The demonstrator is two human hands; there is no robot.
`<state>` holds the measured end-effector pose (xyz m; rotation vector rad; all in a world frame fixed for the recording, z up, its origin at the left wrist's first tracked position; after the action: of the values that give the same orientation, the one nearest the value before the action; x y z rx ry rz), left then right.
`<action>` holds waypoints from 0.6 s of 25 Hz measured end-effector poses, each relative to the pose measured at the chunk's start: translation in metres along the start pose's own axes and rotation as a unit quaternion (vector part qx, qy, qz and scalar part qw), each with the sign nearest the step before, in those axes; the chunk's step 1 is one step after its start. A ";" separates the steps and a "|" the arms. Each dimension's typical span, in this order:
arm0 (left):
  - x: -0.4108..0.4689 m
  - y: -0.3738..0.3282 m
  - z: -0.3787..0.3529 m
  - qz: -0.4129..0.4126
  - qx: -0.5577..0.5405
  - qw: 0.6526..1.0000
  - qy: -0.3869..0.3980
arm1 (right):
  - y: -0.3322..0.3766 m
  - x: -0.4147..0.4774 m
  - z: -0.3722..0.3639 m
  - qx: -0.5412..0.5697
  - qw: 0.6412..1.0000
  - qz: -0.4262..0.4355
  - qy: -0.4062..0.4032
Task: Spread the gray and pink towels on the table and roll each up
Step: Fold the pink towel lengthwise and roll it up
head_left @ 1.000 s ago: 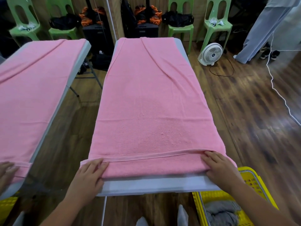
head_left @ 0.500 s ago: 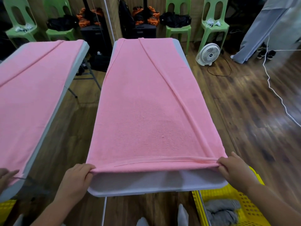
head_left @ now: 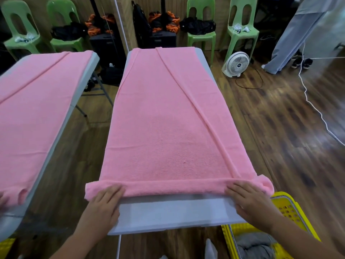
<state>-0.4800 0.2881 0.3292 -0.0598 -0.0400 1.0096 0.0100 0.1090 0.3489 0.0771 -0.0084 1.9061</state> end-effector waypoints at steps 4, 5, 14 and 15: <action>0.007 0.020 -0.002 0.065 -0.011 0.998 0.009 | -0.038 -0.008 -0.014 -0.004 0.989 -0.143 0.028; 0.009 0.023 -0.001 0.078 -0.022 0.997 0.013 | -0.043 -0.004 -0.014 0.008 0.989 -0.144 0.012; -0.023 0.019 0.019 0.072 -0.080 0.994 -0.003 | -0.045 -0.017 0.013 0.185 0.954 -0.203 0.117; -0.017 0.023 0.018 0.075 -0.076 0.994 -0.005 | -0.053 -0.009 0.017 0.214 0.938 -0.246 0.117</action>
<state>-0.5092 0.2868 0.3458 -0.2004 -0.1226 1.1565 0.0635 0.1175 0.3639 0.1321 0.5435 1.3773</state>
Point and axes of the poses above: each hand's wrist, its own x-axis towards the middle knuckle, its own z-axis out of the back of the hand, y = z × x, the point moved 1 cm from there along x, towards the middle knuckle, and after that the axes turned 8 degrees about z, right-handed, at the moved point
